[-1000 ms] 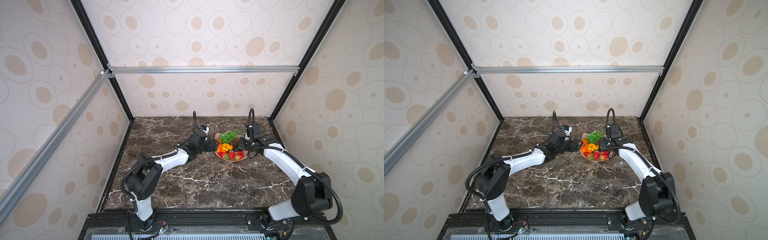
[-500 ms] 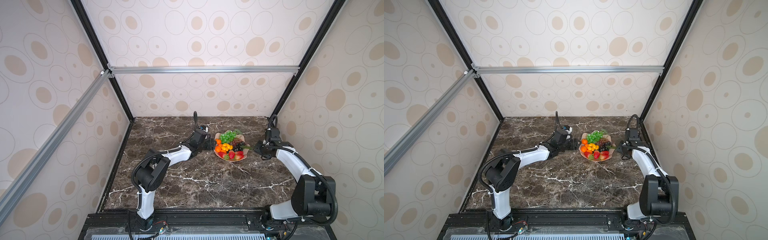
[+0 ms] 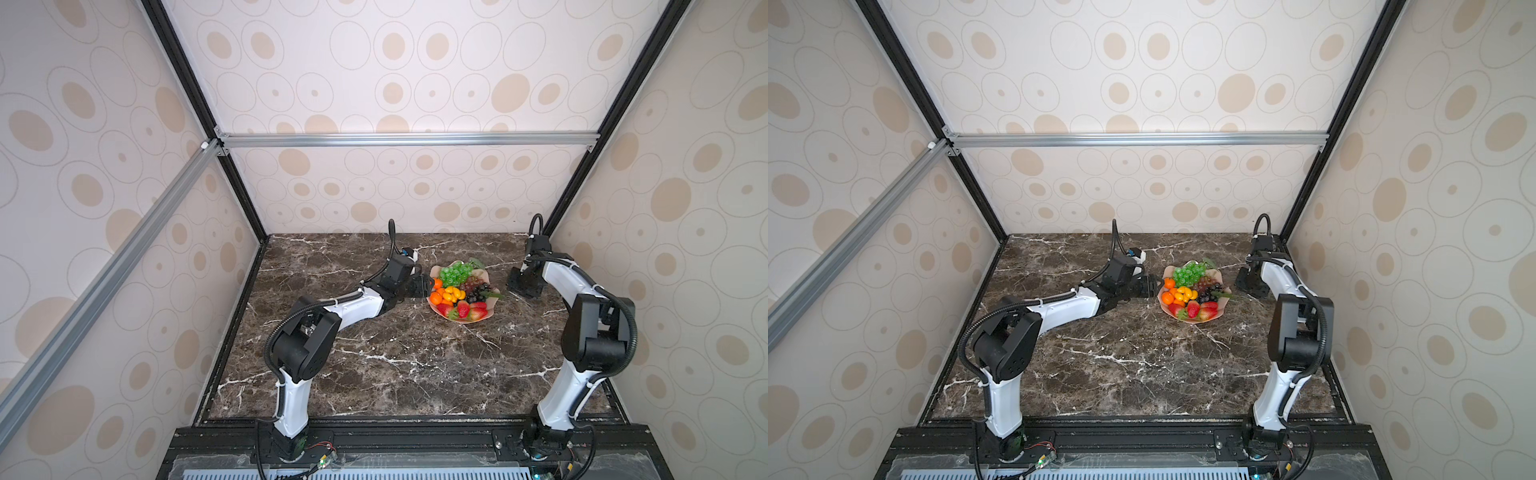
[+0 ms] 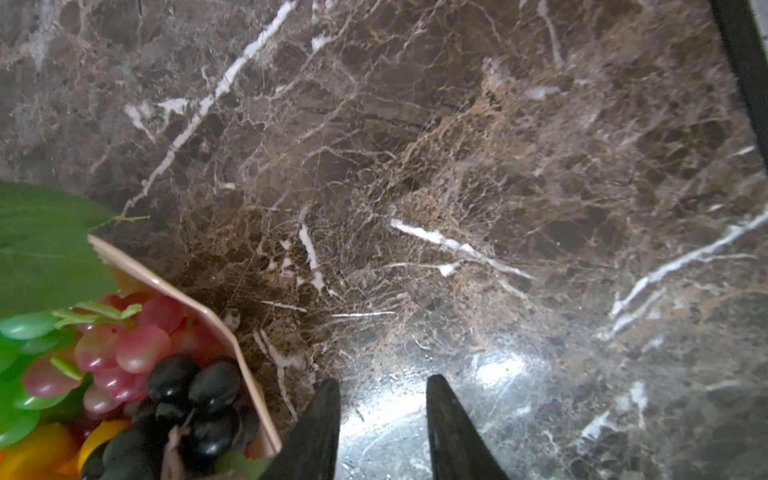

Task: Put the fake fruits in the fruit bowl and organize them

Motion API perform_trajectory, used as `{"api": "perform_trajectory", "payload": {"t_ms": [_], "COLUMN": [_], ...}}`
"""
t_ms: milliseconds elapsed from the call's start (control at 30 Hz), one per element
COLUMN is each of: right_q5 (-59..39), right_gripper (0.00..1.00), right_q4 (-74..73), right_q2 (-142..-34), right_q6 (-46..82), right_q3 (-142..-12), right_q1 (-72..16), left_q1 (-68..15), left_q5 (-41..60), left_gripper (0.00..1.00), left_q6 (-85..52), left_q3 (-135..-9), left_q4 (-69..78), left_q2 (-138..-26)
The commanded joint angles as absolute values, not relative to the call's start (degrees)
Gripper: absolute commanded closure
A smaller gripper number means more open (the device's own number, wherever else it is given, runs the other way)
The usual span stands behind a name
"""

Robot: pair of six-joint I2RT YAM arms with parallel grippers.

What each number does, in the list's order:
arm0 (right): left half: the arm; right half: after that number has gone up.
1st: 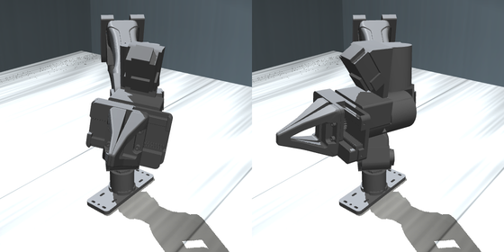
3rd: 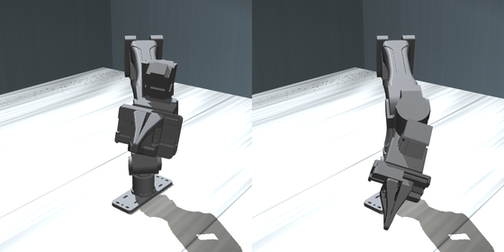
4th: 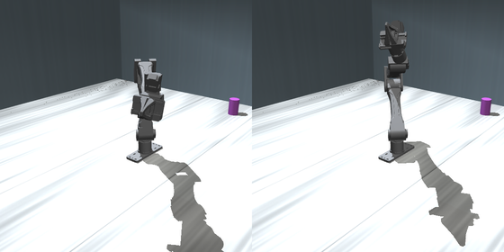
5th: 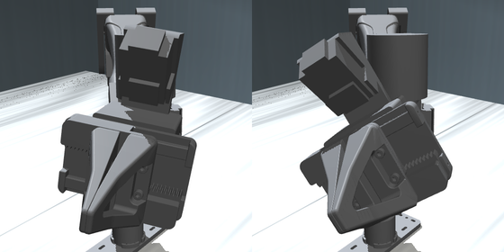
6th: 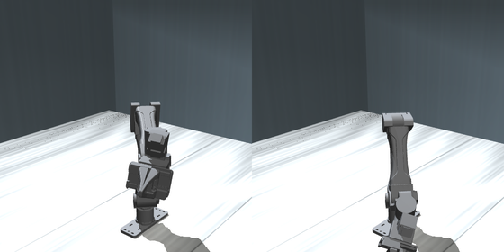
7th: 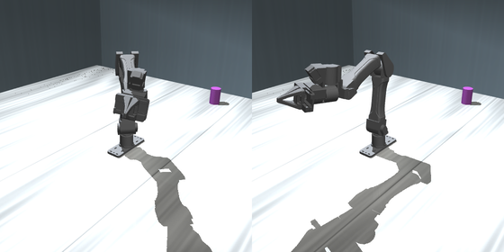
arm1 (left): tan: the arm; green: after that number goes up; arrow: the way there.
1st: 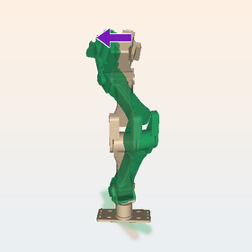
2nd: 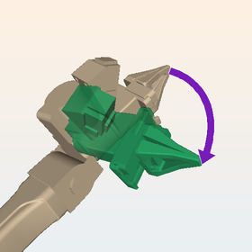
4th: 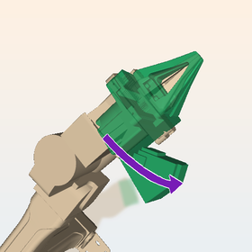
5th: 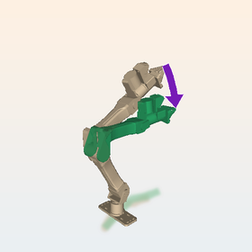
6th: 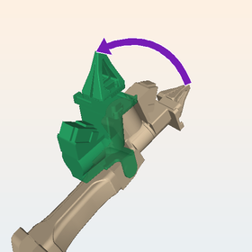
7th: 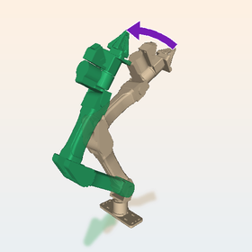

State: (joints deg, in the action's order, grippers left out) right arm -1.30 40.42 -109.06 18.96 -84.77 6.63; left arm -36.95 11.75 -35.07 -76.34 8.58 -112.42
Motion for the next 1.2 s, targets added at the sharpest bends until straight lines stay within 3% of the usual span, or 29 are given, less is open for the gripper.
{"api": "perform_trajectory", "payload": {"t_ms": [0, 233, 467, 1167], "right_q5": [-5.0, -8.5, -9.8, -20.0], "right_gripper": [0.6, 0.59, 0.58, 0.56], "right_q4": [46.5, 49.0, 48.9, 43.7], "right_q2": [-113.4, -119.2, -122.0, -124.5], "right_q6": [13.6, 11.0, 9.5, 8.3], "right_q3": [-90.1, -95.9, -98.8, -98.8], "right_q1": [7.2, 7.2, 7.2, 4.7], "left_q1": [-36.5, -36.6, -36.6, -34.7], "left_q5": [16.1, 20.0, 18.4, 15.5], "left_gripper": [0.29, 0.21, 0.03, 0.02], "left_q6": [-32.4, -30.7, -27.9, -28.2], "left_q3": [-77.8, -79.5, -80.1, -65.8], "left_q4": [11.2, 12.0, 8.2, 9.5], "left_q2": [-112.7, -113.3, -112.5, -101.1]}}
